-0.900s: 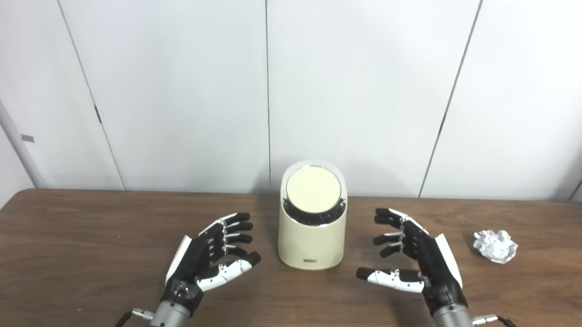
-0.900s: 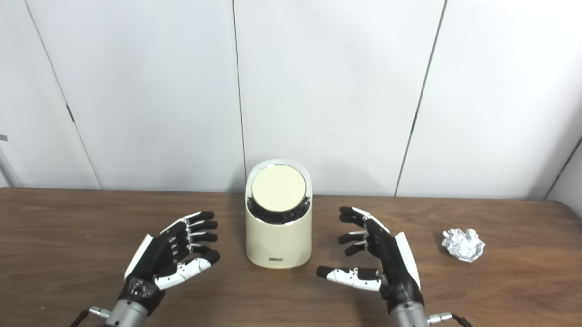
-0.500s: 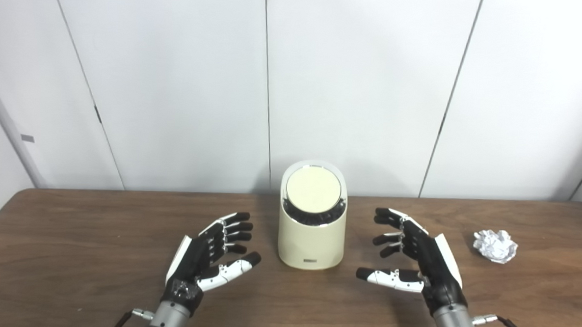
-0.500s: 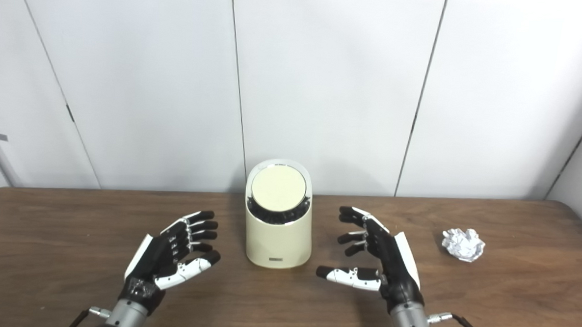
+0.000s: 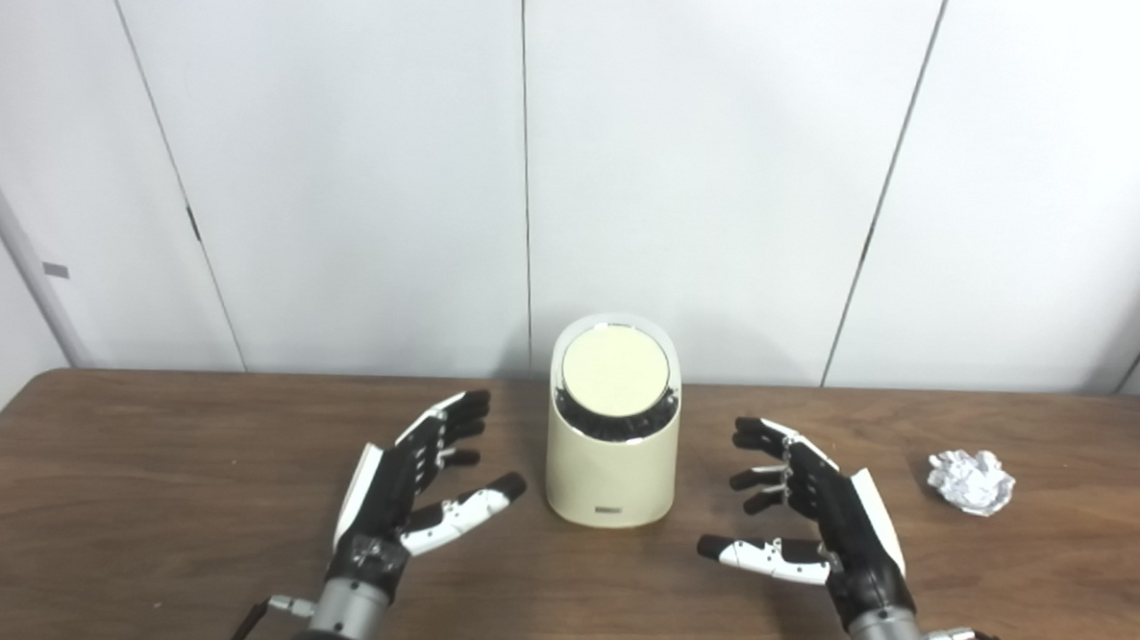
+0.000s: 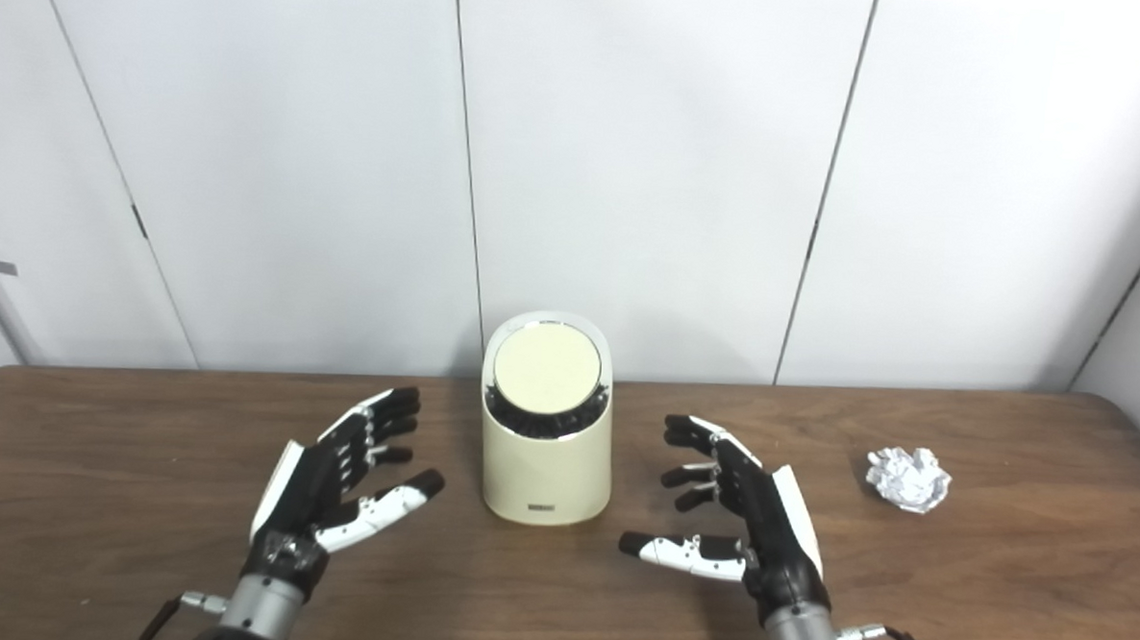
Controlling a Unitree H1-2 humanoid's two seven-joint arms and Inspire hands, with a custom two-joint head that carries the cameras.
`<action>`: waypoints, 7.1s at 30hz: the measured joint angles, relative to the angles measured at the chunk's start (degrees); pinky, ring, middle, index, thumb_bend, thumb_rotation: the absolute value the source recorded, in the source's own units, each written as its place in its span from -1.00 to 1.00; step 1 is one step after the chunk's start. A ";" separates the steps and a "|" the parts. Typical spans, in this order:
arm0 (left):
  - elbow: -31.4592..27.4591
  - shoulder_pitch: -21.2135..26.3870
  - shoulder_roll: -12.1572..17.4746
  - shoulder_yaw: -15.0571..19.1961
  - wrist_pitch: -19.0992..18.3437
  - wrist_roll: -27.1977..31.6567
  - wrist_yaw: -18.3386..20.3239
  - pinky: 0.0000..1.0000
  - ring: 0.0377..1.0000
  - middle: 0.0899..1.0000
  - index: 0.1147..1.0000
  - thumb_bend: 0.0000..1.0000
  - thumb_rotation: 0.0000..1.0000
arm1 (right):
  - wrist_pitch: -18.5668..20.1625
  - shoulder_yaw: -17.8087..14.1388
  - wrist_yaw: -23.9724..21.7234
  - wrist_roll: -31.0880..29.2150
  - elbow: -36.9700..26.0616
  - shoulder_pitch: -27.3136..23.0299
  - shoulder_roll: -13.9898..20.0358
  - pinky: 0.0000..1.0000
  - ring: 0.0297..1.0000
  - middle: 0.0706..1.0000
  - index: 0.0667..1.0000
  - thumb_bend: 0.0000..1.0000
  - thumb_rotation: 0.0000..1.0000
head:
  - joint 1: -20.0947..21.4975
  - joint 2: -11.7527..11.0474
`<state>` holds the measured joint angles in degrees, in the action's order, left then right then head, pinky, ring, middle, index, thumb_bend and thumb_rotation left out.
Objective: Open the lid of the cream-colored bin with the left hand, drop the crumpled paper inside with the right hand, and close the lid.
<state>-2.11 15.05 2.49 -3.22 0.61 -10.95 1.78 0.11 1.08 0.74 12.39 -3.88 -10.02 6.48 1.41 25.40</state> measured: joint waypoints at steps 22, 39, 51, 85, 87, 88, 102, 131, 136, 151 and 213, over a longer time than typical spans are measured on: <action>3.38 15.53 -0.52 -1.86 -6.24 -5.99 -1.57 0.59 0.83 0.84 0.77 0.61 -0.47 | 0.04 -0.01 0.00 -0.09 -0.19 -0.01 -0.32 0.00 0.21 0.54 0.53 0.58 -0.86 | 0.35 0.09; 10.77 18.67 -0.57 -6.57 -2.27 -14.91 -5.84 0.81 0.98 0.97 0.90 0.78 -0.57 | 0.02 0.42 0.01 -0.07 -0.17 -0.02 -1.21 -0.02 0.19 0.54 0.58 0.59 -0.79 | 1.32 0.09; 14.25 20.37 0.48 -7.74 -2.54 -18.48 -5.83 0.63 0.95 0.99 0.90 0.81 -0.53 | -0.16 0.43 0.28 -0.05 0.32 -0.45 -1.77 -0.05 0.18 0.52 0.59 0.59 -0.85 | 1.58 0.00; 19.15 23.52 2.38 -11.67 -3.82 -24.90 -5.88 0.59 0.94 0.96 0.93 0.66 -0.86 | -0.62 1.12 1.08 -0.23 0.43 -0.66 -1.89 -0.06 0.18 0.52 0.58 0.56 -0.90 | 2.28 0.70; 19.55 23.75 2.42 -11.83 -3.89 -25.24 -5.95 0.56 0.92 0.95 0.92 0.66 -0.89 | -0.62 1.12 1.08 -0.22 0.42 -0.66 -1.88 -0.06 0.18 0.52 0.58 0.56 -0.90 | 2.28 0.70; 19.60 23.78 2.48 -11.99 -3.92 -25.36 -5.96 0.58 0.92 0.95 0.92 0.65 -0.91 | -0.62 1.12 1.09 -0.21 0.42 -0.66 -1.88 -0.06 0.18 0.52 0.58 0.57 -0.88 | 2.20 1.05; 15.82 26.85 7.71 -20.78 -8.72 -36.15 -1.01 0.65 0.94 0.96 0.91 0.81 -0.98 | -0.32 1.11 1.07 -0.08 -0.97 -0.57 -1.88 -0.07 0.16 0.51 0.58 0.57 -0.89 | 2.02 2.11; 14.35 24.14 6.71 -19.07 -7.75 -38.81 -1.43 0.18 0.55 0.70 0.75 0.44 -0.89 | 1.17 1.03 0.91 -0.14 -1.82 -0.53 -1.71 -0.03 0.18 0.53 0.58 0.56 -0.82 | 0.88 1.85; 15.48 22.36 3.92 -12.45 -4.81 -32.25 -7.84 0.23 0.59 0.71 0.77 0.41 -0.75 | 1.38 1.03 0.85 -0.15 -1.83 -0.40 -1.67 -0.02 0.18 0.53 0.58 0.56 -0.83 | 0.79 2.02; 8.71 16.81 -0.73 -0.17 -1.70 -11.48 -11.46 0.41 0.72 0.77 0.83 0.39 -0.59 | 1.69 0.94 0.69 -0.12 -1.89 -0.23 -1.41 -0.02 0.18 0.52 0.57 0.54 -0.84 | 0.44 2.28; 8.09 -3.76 5.62 2.53 2.63 5.57 1.88 0.52 0.64 0.70 0.81 0.42 -0.48 | 22.11 8.29 -24.93 16.97 -1.11 -17.27 34.70 0.28 0.53 0.61 0.47 0.78 -0.95 | 14.76 -1.49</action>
<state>5.98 11.29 8.11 -0.68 3.23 -5.39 3.66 22.22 9.38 -24.19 29.36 -4.99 -27.29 41.18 16.17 23.91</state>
